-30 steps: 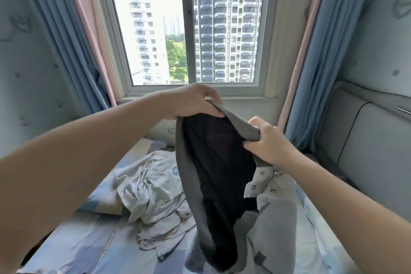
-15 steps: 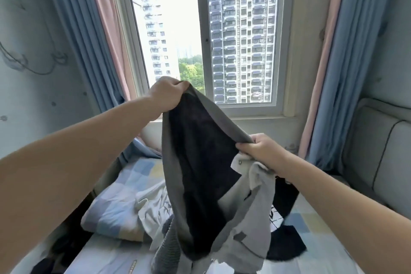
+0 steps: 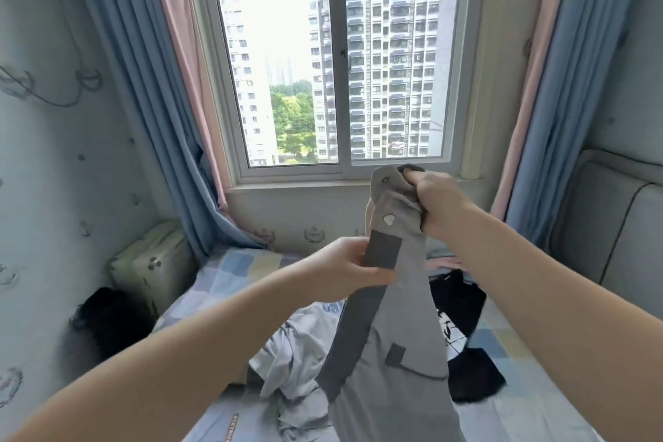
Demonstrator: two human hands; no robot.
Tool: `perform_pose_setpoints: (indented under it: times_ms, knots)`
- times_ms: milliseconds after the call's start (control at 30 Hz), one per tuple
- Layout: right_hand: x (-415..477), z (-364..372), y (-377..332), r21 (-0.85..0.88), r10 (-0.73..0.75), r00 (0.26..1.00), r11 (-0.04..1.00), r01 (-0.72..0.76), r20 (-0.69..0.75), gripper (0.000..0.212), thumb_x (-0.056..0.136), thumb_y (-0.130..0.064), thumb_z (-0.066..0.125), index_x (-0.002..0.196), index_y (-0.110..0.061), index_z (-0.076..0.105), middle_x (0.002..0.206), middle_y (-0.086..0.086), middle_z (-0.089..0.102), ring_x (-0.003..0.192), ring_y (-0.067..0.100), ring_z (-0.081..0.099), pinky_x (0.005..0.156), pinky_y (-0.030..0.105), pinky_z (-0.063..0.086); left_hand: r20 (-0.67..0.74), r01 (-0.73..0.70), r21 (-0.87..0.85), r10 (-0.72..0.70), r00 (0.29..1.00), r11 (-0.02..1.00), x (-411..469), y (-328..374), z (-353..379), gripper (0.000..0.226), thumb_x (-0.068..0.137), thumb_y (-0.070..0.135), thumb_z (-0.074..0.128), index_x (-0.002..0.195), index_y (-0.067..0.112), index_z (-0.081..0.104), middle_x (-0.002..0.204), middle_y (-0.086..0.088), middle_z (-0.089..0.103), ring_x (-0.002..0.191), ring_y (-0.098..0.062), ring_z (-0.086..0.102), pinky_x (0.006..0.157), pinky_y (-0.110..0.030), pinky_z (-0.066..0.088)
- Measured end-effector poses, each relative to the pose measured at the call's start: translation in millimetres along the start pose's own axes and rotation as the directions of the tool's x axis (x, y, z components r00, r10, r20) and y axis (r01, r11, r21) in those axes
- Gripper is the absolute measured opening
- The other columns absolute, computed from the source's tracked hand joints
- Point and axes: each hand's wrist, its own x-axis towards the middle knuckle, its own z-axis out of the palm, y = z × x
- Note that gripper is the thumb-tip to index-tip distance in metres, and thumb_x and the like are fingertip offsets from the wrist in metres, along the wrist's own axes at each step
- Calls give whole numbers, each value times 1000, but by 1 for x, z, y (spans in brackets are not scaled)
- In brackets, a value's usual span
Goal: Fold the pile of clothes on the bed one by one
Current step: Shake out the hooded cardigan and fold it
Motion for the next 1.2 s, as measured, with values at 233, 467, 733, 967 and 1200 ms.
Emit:
perform_pose_setpoints:
  times_ms: [233, 467, 733, 967, 1200]
  knots:
    - [-6, -2, 16, 95, -30, 997, 995, 24, 69, 20, 103, -23, 52, 115, -12, 63, 113, 7, 66, 99, 22, 64, 90, 45, 55, -266, -105, -151, 62, 962, 983, 4, -9, -36, 34, 90, 25, 65, 109, -4, 65, 104, -25, 71, 88, -28, 65, 97, -57, 52]
    - [-71, -13, 114, -254, -85, 971, 957, 142, 222, 74, 81, -57, 71, 143, -30, 42, 131, -9, 59, 112, 5, 62, 84, 25, 52, -342, -186, -251, 93, 935, 950, 22, 19, -25, 24, 102, 23, 58, 82, 14, 68, 79, -12, 64, 75, -24, 59, 68, -39, 49]
    - [-74, -56, 156, -316, -28, 981, 944, 88, 192, 18, 102, -11, 56, 106, -2, 71, 99, 12, 76, 89, 19, 70, 79, 31, 57, -337, -211, -152, 150, 929, 965, 30, 39, -24, 19, 97, 34, 66, 86, 24, 80, 89, -3, 76, 78, -17, 68, 77, -35, 57]
    - [-58, -124, 101, -239, -57, 978, 965, 105, 200, 21, 100, -17, 58, 107, -6, 74, 106, 14, 75, 93, 19, 69, 88, 36, 55, -243, 161, 526, -33, 969, 835, 45, -27, -12, 83, 63, 98, 44, 118, 36, 54, 108, 5, 66, 96, -16, 63, 85, -36, 52]
    - [-49, -158, 65, -289, -50, 958, 948, 134, 281, 27, 99, -20, 60, 105, 4, 72, 93, 14, 72, 83, 19, 66, 74, 31, 54, -41, -138, 382, 166, 985, 914, 56, -32, 97, 36, 76, 55, 72, 103, 33, 61, 101, 7, 65, 94, -16, 60, 85, -37, 51]
